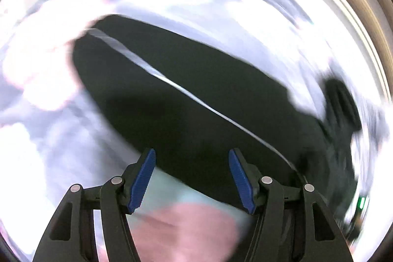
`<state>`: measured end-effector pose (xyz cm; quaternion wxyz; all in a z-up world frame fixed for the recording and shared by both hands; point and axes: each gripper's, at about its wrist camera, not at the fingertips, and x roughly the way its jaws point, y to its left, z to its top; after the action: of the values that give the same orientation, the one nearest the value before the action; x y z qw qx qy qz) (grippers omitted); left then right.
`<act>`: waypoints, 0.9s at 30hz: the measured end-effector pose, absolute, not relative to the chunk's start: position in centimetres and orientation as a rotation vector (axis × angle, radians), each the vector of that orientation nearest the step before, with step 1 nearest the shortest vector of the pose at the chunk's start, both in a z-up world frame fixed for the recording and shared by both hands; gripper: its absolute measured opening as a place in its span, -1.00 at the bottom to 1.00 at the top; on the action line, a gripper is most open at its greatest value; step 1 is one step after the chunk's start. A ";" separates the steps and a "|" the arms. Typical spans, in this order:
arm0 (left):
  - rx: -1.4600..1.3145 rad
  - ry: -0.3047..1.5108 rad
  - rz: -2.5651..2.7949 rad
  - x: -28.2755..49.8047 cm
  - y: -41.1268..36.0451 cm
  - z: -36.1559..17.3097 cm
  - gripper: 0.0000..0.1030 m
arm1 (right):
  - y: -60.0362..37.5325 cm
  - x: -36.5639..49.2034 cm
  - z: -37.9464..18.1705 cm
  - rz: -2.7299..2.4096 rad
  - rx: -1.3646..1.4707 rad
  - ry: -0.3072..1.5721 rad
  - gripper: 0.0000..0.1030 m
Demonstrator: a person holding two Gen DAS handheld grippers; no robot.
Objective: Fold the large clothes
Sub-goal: 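Grasp the other sleeve cuff with the left gripper and lift it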
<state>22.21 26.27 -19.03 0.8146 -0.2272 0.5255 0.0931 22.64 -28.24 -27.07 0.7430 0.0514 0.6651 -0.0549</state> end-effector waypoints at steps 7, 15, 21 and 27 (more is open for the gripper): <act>-0.666 1.037 0.337 24.1 39.1 -20.9 0.25 | -26.6 23.0 -27.7 -0.165 0.098 1.477 1.00; -0.721 1.046 0.382 27.9 44.4 -25.6 0.25 | -25.8 24.4 -28.2 -0.195 0.093 1.487 1.00; -0.806 1.026 0.301 29.3 44.6 -27.7 0.25 | -25.5 25.1 -28.4 -0.204 0.092 1.500 1.00; -0.790 0.951 0.288 29.0 43.7 -25.8 -0.70 | -24.8 25.9 -28.5 -0.206 0.090 1.504 1.00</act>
<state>29.02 43.72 -25.77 0.8052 -0.3691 0.4440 0.1347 25.93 -24.76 -28.54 0.7246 0.0408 0.6816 -0.0932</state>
